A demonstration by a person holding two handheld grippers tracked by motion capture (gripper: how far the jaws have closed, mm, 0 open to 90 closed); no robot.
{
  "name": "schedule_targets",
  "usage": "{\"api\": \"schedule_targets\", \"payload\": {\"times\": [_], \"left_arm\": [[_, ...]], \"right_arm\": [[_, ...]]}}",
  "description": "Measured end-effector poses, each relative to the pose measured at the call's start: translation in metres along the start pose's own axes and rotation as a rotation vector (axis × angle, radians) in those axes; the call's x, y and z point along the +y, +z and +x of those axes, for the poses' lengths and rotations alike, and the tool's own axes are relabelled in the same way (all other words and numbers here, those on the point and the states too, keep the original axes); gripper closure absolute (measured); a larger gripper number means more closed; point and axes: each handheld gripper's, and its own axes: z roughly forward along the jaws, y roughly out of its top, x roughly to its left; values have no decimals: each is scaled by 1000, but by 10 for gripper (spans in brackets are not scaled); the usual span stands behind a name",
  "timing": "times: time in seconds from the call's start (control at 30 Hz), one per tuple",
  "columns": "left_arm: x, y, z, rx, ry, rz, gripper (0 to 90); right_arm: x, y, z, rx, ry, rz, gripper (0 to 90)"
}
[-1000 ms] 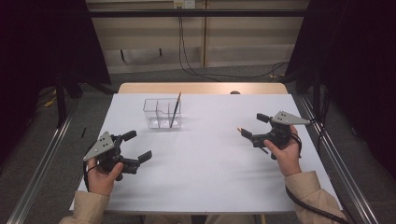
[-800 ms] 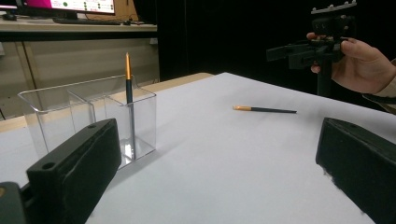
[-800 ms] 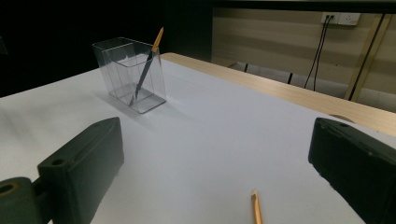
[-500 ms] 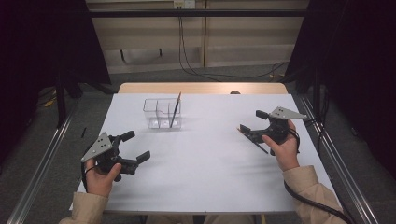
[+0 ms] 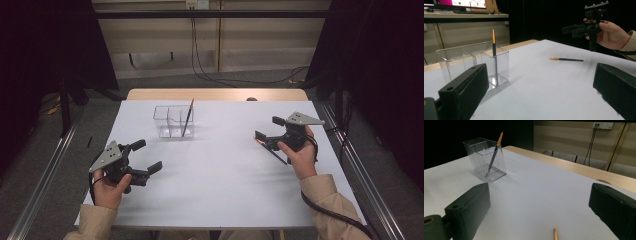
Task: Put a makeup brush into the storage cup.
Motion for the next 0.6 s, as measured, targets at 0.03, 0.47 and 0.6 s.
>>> {"api": "schedule_targets", "payload": {"times": [0.03, 0.47, 0.6], "left_arm": [[0, 0, 0, -3, 4, 7, 1], [2, 5, -2, -11, 5, 5, 1], [2, 6, -1, -15, 4, 8, 1]], "right_arm": [[0, 1, -1, -3, 0, 3, 32], [2, 7, -11, -23, 0, 52, 32], [3, 9, -14, -24, -6, 84, 36]]}}
